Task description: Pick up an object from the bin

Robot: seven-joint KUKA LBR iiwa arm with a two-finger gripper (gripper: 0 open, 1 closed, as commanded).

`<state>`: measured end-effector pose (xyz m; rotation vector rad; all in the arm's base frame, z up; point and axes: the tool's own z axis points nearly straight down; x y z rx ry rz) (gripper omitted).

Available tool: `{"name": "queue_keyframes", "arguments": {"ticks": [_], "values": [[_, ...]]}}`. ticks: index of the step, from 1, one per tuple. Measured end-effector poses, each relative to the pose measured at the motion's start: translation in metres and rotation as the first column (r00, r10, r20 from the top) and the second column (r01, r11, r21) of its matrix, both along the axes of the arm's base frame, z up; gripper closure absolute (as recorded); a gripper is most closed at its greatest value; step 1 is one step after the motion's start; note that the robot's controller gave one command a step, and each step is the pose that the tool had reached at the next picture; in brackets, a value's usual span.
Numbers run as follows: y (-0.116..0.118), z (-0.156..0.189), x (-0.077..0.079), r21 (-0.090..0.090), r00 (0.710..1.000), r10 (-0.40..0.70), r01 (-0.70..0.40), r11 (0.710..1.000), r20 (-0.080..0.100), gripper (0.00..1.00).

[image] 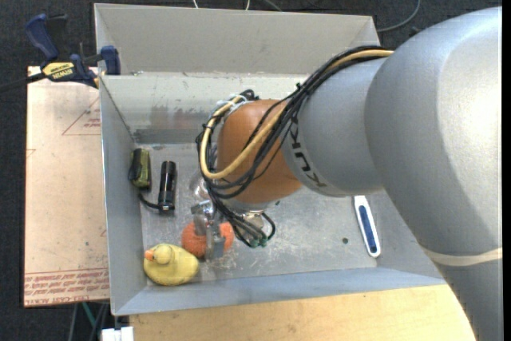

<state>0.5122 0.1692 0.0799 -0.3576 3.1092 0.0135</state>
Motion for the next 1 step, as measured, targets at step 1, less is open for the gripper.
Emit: {"name": "queue_keyframes", "arguments": {"ticks": [1], "values": [[0.0162, 0.1006, 0.0164, 0.0, 1.0, 0.014, -0.014, 1.0, -0.002, 1.0]]}}
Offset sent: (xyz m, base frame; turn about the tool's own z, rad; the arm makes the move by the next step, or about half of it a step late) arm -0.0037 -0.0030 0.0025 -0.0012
